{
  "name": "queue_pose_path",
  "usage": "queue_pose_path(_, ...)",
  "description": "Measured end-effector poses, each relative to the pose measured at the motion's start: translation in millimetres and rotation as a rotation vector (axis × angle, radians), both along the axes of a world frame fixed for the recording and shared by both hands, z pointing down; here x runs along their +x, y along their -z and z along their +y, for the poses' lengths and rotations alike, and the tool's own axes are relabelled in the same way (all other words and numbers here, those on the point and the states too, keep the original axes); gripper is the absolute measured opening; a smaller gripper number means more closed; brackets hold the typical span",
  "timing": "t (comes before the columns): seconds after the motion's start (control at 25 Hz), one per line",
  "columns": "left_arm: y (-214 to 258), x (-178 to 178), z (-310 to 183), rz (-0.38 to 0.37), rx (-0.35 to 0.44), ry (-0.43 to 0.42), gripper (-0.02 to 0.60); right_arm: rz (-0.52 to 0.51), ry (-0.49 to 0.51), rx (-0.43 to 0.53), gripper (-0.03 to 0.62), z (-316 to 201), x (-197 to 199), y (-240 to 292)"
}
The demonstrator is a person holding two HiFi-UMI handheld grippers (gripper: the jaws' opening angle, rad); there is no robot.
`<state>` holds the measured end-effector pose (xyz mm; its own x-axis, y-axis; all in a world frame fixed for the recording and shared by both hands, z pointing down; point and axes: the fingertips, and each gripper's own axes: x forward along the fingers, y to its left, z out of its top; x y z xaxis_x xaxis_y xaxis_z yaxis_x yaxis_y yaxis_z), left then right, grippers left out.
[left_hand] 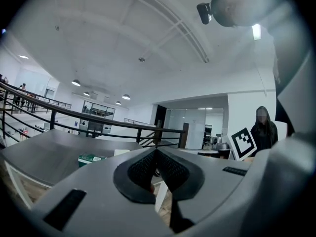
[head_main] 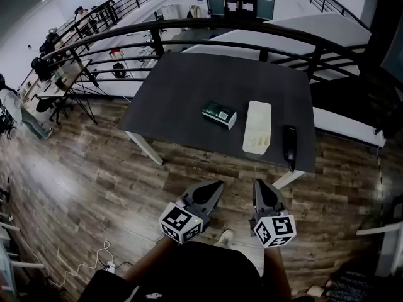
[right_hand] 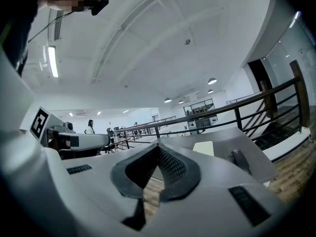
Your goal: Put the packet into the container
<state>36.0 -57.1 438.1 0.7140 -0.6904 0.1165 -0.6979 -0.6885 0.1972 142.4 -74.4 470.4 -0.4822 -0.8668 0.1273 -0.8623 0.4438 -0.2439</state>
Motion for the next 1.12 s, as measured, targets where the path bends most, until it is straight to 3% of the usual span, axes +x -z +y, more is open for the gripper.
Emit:
queue_pose_path(0.56,-11.1,1.5,-52.0,0.004,-0.013,0.032,0.006,0.021,0.048,-0.031,0.003,-52.5,-6.8,-15.6)
queue_pose_path(1.12,-12.3,-25.7,-179.1,0.001,-0.006,-0.013,0.006,0.044,0.128,-0.082,0.003,-166.7,-46.5,-21.8)
